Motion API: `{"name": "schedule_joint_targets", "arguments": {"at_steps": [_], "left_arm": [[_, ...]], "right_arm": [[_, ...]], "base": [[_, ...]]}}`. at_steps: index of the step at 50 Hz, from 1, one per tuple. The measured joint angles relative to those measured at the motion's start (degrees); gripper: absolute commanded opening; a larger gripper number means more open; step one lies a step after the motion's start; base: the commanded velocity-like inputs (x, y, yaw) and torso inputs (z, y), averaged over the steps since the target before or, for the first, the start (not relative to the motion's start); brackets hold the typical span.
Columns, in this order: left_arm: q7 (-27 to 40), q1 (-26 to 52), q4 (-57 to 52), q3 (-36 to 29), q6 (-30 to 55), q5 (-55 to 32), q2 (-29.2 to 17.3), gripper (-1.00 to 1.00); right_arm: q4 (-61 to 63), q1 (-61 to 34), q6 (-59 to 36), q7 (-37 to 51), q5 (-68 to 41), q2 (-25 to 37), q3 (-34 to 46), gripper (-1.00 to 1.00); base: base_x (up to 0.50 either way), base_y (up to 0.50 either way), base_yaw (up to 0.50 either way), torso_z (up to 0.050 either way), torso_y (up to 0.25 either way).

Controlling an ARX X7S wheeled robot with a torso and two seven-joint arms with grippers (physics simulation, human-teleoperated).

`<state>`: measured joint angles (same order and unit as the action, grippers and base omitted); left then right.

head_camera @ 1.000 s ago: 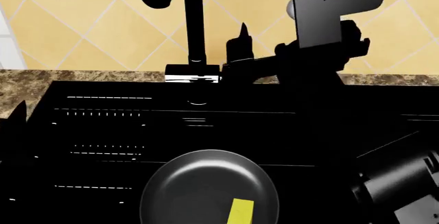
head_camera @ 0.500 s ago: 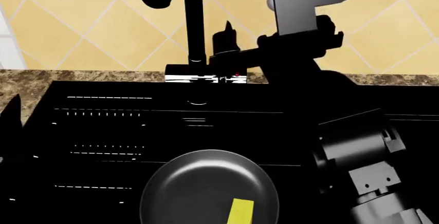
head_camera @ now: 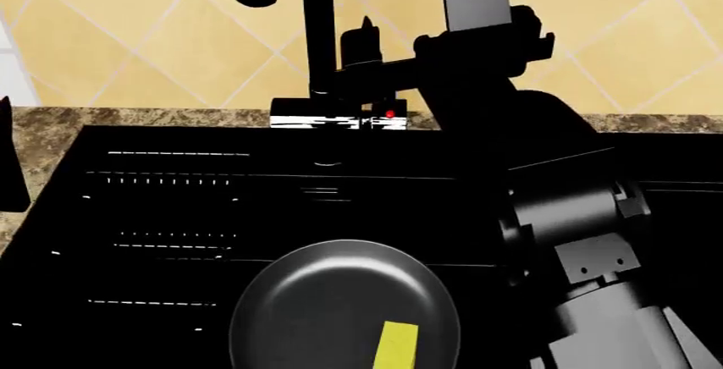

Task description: Pick the pan and sponge and place them into the sink. Then turn on the water.

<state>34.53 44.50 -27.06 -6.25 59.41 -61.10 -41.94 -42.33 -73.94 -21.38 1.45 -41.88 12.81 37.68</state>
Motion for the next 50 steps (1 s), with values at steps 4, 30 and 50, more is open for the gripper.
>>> {"name": "schedule_joint_targets", "arguments": {"at_steps": [4, 30, 50], "left_arm": [[-0.07, 0.58, 0.31, -0.07, 0.21, -0.15, -0.14, 1.0], [0.22, 1.3, 0.6, -0.16, 0.35, -0.63, -0.48, 1.0], [0.54, 1.0, 0.22, -0.34, 0.27, -0.84, -0.79, 1.0]], "right_arm": [[-0.44, -0.3, 0.14, -0.09, -0.02, -0.27, -0.04, 1.0], [-2.36, -2.04, 1.09, -0.41, 0.4, -1.42, 0.2, 1.0], [-5.07, -3.22, 2.3, -1.42, 0.43, -2.6, 0.12, 1.0]], "base": [[0.0, 0.0, 0.0, 0.016, -0.152], [0.0, 0.0, 0.0, 0.017, -0.124], [0.0, 0.0, 0.0, 0.017, -0.08]]}}
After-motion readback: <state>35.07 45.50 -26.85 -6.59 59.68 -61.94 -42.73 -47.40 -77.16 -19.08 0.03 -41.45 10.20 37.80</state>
